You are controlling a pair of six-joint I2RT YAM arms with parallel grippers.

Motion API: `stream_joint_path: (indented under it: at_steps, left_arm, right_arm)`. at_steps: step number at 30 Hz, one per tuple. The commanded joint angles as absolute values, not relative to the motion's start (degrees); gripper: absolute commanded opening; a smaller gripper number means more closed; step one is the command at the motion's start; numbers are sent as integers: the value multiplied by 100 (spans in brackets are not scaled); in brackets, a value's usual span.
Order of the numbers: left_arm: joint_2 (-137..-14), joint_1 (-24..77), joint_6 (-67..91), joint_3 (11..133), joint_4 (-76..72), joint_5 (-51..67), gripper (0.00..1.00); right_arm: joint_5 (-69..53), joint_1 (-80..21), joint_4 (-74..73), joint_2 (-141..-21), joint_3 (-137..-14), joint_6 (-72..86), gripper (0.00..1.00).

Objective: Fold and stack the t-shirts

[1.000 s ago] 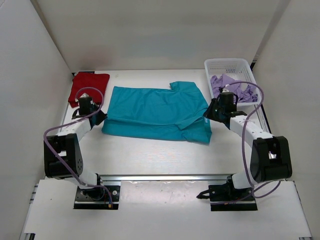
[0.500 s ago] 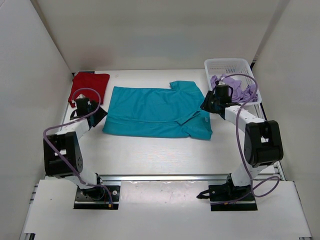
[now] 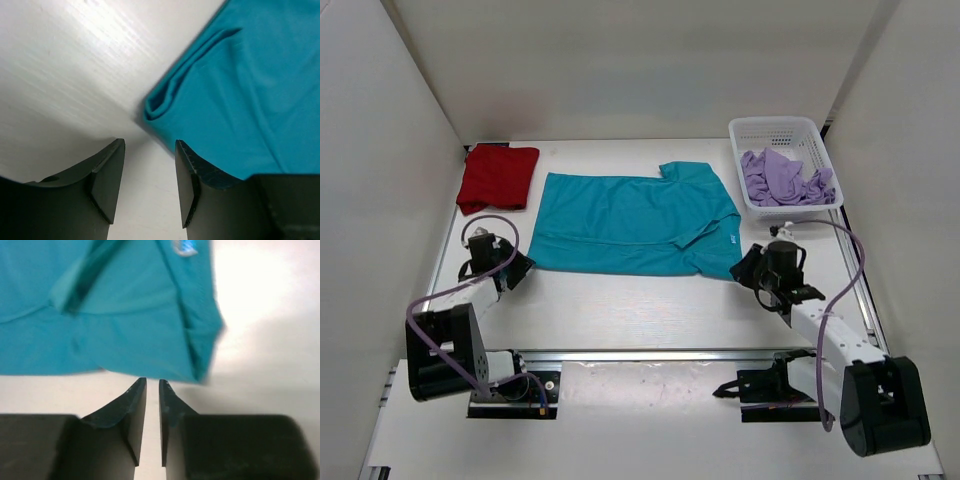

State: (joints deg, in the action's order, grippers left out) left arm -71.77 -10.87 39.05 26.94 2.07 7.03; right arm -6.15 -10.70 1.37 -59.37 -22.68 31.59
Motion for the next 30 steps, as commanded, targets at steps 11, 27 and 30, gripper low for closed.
stream_joint_path:
  at_steps: [11,27,30]
  left_arm:
    - [-7875,-958,4351,2733,-492,861,52]
    - [-8103,-861,4386,2900,-633,492,0]
    - [-8060,-870,4350,2936,-607,474,0]
  right_arm:
    - [-1055,-273,869,-5966,-1555,3305,39]
    - [-827,-228,1477,-6847,-1723,3489,0]
    - [-738,-237,1337,-6636,-1670,3498,0]
